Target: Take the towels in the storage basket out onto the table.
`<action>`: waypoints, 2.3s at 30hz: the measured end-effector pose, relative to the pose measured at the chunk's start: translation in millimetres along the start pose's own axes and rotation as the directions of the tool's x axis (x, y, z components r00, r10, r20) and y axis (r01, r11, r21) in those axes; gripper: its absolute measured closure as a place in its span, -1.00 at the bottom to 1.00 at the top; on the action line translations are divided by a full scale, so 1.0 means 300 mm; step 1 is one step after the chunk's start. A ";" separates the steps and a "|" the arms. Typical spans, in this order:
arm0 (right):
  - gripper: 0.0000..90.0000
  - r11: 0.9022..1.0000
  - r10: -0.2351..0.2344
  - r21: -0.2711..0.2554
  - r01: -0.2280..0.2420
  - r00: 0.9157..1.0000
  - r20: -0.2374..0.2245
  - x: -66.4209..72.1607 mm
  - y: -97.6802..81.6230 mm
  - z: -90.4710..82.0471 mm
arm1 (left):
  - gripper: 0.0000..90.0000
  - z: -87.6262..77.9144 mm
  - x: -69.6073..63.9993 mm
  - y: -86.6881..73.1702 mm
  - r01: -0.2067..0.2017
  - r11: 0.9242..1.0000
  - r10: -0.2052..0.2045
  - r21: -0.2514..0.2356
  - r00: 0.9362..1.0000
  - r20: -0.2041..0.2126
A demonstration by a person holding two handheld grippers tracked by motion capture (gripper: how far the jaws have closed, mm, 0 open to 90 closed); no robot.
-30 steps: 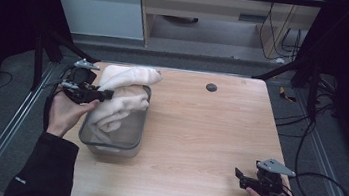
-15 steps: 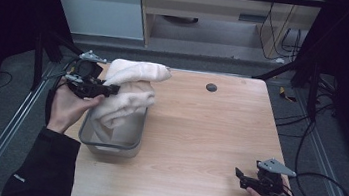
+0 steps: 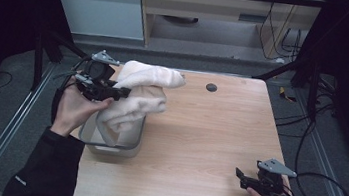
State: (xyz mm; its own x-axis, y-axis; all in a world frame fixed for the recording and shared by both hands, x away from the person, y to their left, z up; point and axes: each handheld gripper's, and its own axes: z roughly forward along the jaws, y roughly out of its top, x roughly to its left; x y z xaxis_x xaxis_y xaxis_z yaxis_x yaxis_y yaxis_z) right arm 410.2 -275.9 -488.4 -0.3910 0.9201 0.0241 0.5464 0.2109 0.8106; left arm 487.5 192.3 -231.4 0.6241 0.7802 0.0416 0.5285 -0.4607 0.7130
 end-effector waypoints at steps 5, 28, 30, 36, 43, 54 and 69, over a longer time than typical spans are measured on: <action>-0.65 1.000 0.000 -0.001 0.000 1.000 0.001 0.000 0.000 0.000 | 0.57 0.004 -0.037 0.017 -0.033 0.999 0.033 0.011 0.999 0.016; -0.65 1.000 -0.006 -0.005 0.006 1.000 0.008 -0.005 -0.001 -0.006 | 0.57 0.093 -0.229 0.128 -0.146 0.989 0.143 0.029 0.986 0.090; -0.65 1.000 -0.009 -0.007 0.009 1.000 0.009 -0.006 -0.001 -0.006 | 0.57 0.105 -0.244 0.134 -0.152 0.988 0.148 0.028 0.984 0.096; -0.65 1.000 -0.006 -0.011 0.006 1.000 0.012 -0.009 -0.004 -0.009 | 0.57 0.153 -0.286 0.151 -0.171 0.985 0.167 0.029 0.979 0.121; -0.65 1.000 -0.010 -0.009 0.010 1.000 0.017 -0.013 -0.008 -0.007 | 0.57 0.216 -0.335 0.164 -0.196 0.980 0.189 0.034 0.970 0.151; -0.65 1.000 -0.017 -0.008 0.017 1.000 0.022 -0.016 -0.010 -0.005 | 0.56 0.339 -0.388 0.159 -0.218 0.974 0.204 0.061 0.962 0.183; -0.65 1.000 -0.026 -0.009 0.026 0.999 0.025 -0.017 -0.011 -0.002 | 0.56 0.477 -0.423 0.129 -0.212 0.974 0.189 0.086 0.958 0.215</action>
State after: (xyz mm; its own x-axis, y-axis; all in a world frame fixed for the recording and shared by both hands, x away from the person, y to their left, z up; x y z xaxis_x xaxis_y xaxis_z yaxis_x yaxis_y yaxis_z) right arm 409.8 -281.6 -490.8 -0.3860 0.9224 -0.0117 0.5294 0.2319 0.8161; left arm 511.0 15.0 -309.3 0.8217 0.5694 0.0246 0.4319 -0.6502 0.6251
